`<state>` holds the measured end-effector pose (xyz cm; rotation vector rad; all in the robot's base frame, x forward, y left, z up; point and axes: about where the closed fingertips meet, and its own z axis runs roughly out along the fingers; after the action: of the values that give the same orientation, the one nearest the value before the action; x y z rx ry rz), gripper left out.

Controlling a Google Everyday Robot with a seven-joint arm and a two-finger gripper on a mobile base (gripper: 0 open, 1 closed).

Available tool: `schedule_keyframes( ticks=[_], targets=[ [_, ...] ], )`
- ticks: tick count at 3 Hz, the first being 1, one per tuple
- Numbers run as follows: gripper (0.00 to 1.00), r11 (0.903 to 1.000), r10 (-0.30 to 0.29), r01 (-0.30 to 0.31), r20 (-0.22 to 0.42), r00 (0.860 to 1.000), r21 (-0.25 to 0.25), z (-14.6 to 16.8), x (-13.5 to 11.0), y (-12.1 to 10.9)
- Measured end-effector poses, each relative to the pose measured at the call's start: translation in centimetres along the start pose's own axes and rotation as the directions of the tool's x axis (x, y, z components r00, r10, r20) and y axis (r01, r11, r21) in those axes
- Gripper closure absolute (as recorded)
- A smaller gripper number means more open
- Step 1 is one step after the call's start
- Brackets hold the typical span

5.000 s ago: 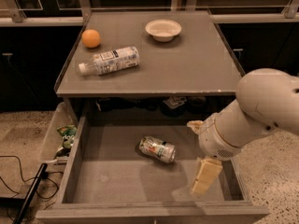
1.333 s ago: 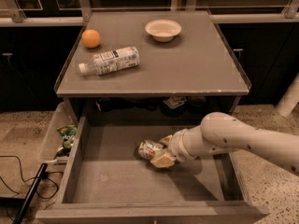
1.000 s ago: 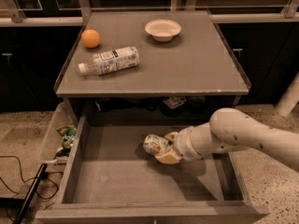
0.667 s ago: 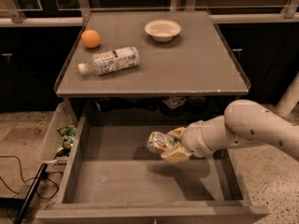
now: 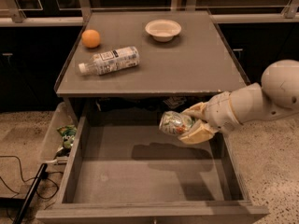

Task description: Pick 7up can from top drawer and place on counter

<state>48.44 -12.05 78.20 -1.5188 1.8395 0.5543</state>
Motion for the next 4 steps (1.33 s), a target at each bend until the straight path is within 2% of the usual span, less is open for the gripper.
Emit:
schedule_keyframes(
  ticks=[1,2,3,4],
  targets=[
    [1.0,0.9943,-0.065,0.068,-0.033,0.997,0.082,-5.5,-3.5,-2.6],
    [1.0,0.9905,-0.083,0.085,-0.031,0.996,0.107,-6.6,-4.6,-3.3],
    [1.0,0.9905,-0.083,0.085,-0.031,0.996,0.107,-6.6,-4.6,-3.3],
    [1.0,0.9839,-0.12,0.122,-0.023,0.992,0.13,-7.0,-5.7,-4.7]
  ],
)
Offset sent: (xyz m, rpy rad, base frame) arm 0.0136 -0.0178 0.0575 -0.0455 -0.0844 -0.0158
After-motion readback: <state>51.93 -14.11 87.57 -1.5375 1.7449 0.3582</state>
